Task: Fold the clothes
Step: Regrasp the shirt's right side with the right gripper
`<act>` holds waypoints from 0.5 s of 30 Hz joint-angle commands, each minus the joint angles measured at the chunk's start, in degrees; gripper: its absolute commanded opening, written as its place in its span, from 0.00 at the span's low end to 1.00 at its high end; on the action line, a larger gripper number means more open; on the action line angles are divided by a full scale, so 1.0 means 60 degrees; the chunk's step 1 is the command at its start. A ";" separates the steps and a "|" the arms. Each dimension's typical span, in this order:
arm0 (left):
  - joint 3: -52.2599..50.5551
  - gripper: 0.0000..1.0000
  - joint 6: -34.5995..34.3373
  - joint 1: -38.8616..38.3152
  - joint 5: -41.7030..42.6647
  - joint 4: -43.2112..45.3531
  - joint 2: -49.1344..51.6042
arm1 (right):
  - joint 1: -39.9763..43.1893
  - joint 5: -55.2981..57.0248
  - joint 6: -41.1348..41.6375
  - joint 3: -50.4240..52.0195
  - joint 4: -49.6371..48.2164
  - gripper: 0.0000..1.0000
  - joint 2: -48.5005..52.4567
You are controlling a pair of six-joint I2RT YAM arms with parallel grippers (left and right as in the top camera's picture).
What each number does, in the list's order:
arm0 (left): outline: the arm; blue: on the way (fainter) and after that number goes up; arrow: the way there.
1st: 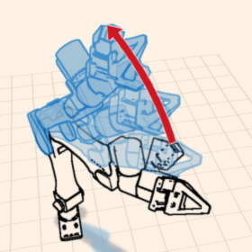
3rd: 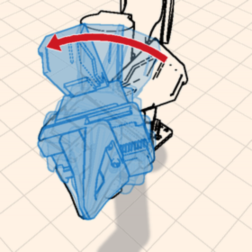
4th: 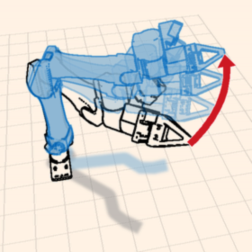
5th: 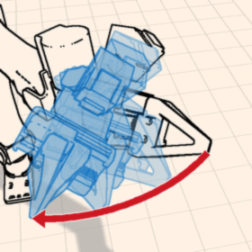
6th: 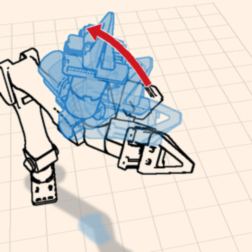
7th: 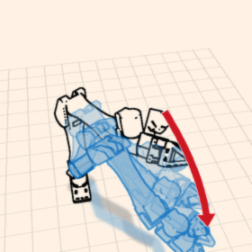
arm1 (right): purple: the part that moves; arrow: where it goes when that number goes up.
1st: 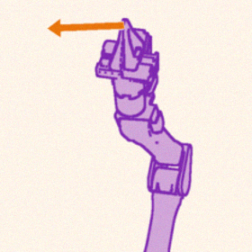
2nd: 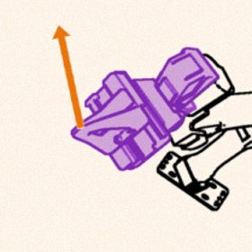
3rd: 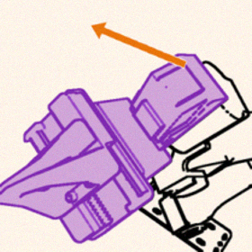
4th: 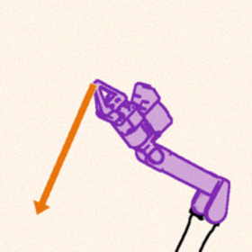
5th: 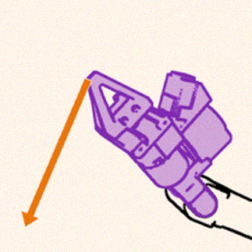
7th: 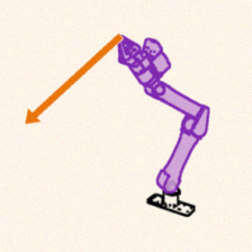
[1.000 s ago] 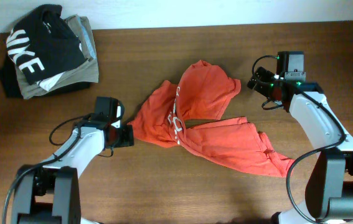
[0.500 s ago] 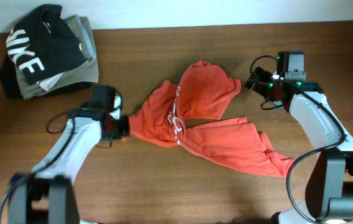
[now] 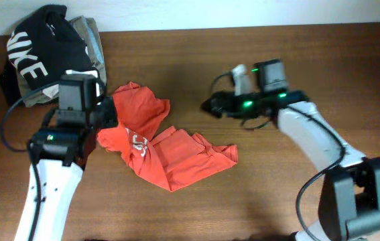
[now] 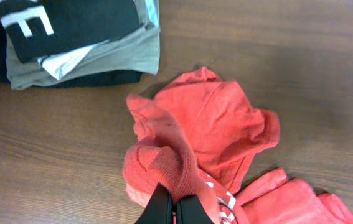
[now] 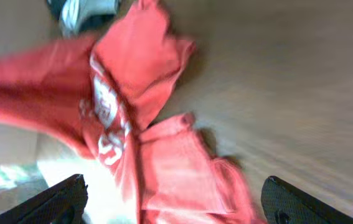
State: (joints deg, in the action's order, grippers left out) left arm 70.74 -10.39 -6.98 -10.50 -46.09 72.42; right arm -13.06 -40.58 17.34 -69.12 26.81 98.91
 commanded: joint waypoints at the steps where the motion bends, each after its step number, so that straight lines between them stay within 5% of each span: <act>1: 0.0076 0.00 -0.0084 0.0051 -0.0266 -0.0080 0.0204 | -0.0831 0.3650 0.1672 -0.0073 0.0423 0.82 -0.0109; 4: 0.0076 0.00 -0.0087 0.0382 -0.0335 -0.0266 0.0204 | -0.0532 0.4109 0.1978 -0.0073 0.1683 0.80 -0.0109; 7: 0.0076 0.00 -0.0087 0.0568 -0.0328 -0.0412 0.0208 | -0.0415 0.2911 0.0386 -0.0073 0.2178 0.82 -0.0095; 11: 0.0076 0.00 -0.0127 0.0568 -0.0215 -0.0474 0.0208 | -0.1501 0.2838 0.0510 -0.0051 0.2641 0.78 0.0703; 15: 0.0076 0.00 -0.0127 0.0568 -0.0146 -0.0488 0.0204 | -0.2277 0.2871 0.1268 -0.0055 0.2772 0.63 0.1883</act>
State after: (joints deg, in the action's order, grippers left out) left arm 70.74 -10.55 -3.73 -11.53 -48.86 73.78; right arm -25.23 -22.98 22.26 -69.21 43.24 107.13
